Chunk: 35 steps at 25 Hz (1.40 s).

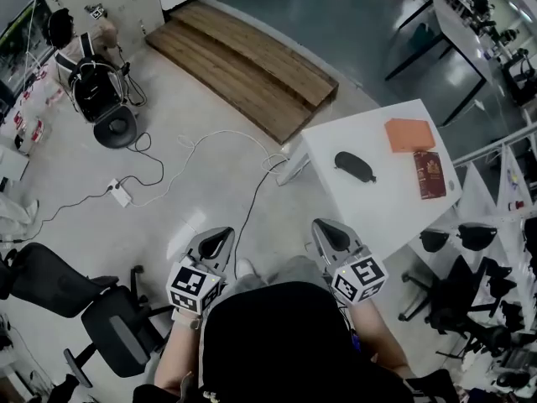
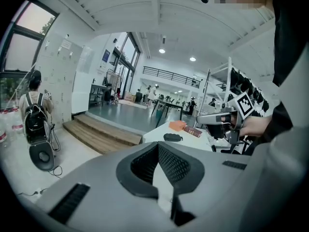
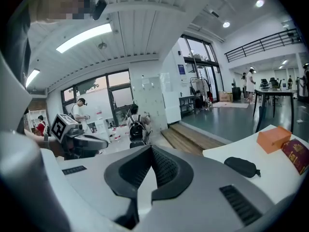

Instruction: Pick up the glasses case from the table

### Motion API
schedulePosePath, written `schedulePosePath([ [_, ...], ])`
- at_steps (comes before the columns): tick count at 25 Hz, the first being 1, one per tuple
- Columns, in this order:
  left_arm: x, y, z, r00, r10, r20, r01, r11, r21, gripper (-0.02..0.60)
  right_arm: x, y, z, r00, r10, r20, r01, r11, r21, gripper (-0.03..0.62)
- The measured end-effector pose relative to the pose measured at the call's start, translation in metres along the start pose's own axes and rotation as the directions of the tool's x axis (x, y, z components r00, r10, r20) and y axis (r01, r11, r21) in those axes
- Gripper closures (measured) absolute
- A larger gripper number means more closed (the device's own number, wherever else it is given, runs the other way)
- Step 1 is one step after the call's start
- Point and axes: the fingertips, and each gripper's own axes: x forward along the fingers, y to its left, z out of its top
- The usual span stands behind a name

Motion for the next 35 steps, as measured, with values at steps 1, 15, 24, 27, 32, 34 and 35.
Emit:
schedulePosePath([
  [1,0.001,0.006,0.0,1.0,-0.001,-0.007,0.001,1.0,0.005,0.563,0.006,-0.001,0.002,1.0,-0.003,-0.004,0.003,1.0,0.0,0.566],
  [15,0.123,0.073,0.048,0.998,-0.007,-0.066,0.009,0.999,0.038,0.563,0.099,-0.119,0.029,1.0,-0.013,-0.02,0.014,0.998,0.059,0.566],
  [24,0.262,0.094,0.105,0.99,-0.04,-0.138,0.054,0.994,0.099,0.563,0.135,-0.253,0.055,0.998,-0.056,-0.029,0.059,0.991,0.12,0.565],
  [27,0.301,0.088,0.116,0.981,-0.075,-0.179,0.097,0.988,0.12,0.563,0.132,-0.291,0.05,0.995,-0.095,-0.036,0.1,0.98,0.171,0.56],
  [32,0.355,0.063,0.119,0.953,-0.144,-0.267,0.195,0.965,0.178,0.561,0.112,-0.338,0.022,0.984,-0.169,-0.064,0.18,0.951,0.253,0.545],
  [34,0.373,0.051,0.117,0.933,-0.189,-0.306,0.258,0.944,0.203,0.56,0.101,-0.348,0.008,0.976,-0.2,-0.082,0.216,0.935,0.283,0.534],
  [35,0.382,0.045,0.115,0.92,-0.214,-0.328,0.292,0.933,0.212,0.56,0.095,-0.352,0.0,0.971,-0.218,-0.093,0.236,0.925,0.298,0.526],
])
